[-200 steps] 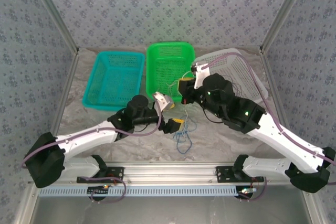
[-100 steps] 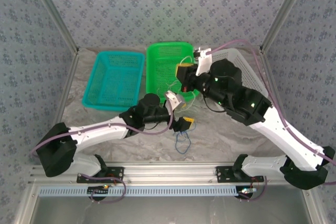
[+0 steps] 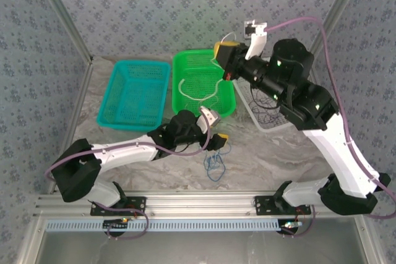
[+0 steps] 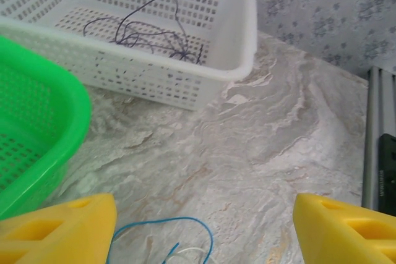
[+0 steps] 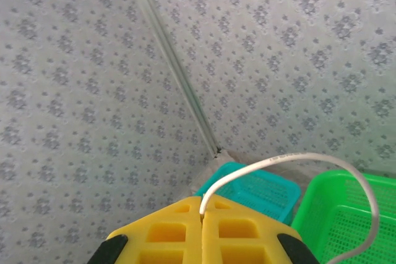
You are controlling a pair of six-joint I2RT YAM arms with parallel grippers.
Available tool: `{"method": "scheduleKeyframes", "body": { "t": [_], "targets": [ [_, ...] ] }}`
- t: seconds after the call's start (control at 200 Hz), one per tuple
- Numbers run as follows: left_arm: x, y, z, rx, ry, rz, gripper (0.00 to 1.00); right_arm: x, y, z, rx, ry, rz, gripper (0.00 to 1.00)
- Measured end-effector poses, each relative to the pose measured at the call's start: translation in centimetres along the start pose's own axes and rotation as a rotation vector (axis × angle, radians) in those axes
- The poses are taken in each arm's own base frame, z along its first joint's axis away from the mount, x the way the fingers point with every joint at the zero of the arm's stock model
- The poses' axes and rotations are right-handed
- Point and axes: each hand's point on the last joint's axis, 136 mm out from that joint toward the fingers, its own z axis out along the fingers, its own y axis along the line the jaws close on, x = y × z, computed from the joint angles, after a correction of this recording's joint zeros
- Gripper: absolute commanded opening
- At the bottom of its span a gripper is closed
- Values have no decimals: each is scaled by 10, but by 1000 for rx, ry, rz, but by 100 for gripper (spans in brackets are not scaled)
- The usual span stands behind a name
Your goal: Untangle the cables
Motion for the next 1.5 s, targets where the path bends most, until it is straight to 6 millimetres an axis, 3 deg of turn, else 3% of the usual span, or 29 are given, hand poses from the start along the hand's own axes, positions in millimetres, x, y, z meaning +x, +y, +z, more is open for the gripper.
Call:
{"method": "scheduleKeyframes", "body": {
  "t": [0.12,0.26,0.475,0.58,0.705,0.844,0.869,0.939,0.994,1.109,1.154,1.259,1.369,1.504],
  "targets": [
    [10,12,-7,-71,5,-19,83,6,-34,27,55,42,6,0],
    [24,23,-26,-146,11,-36,91,38,-80,70,117,150,18,0],
    [26,34,-52,-231,-15,-56,99,124,-142,141,131,378,68,0],
    [33,41,-64,-275,-20,-69,99,165,-165,164,144,474,103,0],
    [42,48,-77,-325,-21,-87,100,200,-184,179,157,553,136,1],
    [44,53,-91,-359,-38,-97,100,237,-203,191,187,640,173,21],
    [44,53,-92,-364,-39,-97,100,242,-206,192,192,652,177,30],
    [44,54,-96,-375,-41,-100,99,260,-215,194,210,693,192,66],
    [45,55,-96,-379,-36,-102,99,272,-221,194,224,723,204,82],
    [50,56,-96,-382,-19,-112,99,278,-226,191,236,748,203,93],
    [53,56,-95,-384,-11,-120,100,273,-225,190,234,740,196,98],
    [61,57,-90,-385,16,-134,99,259,-218,181,226,713,159,99],
    [69,53,-84,-351,51,-129,99,237,-196,157,204,680,118,95],
    [88,48,-74,-307,135,-88,97,215,-166,112,177,633,98,87]
  ]
}}
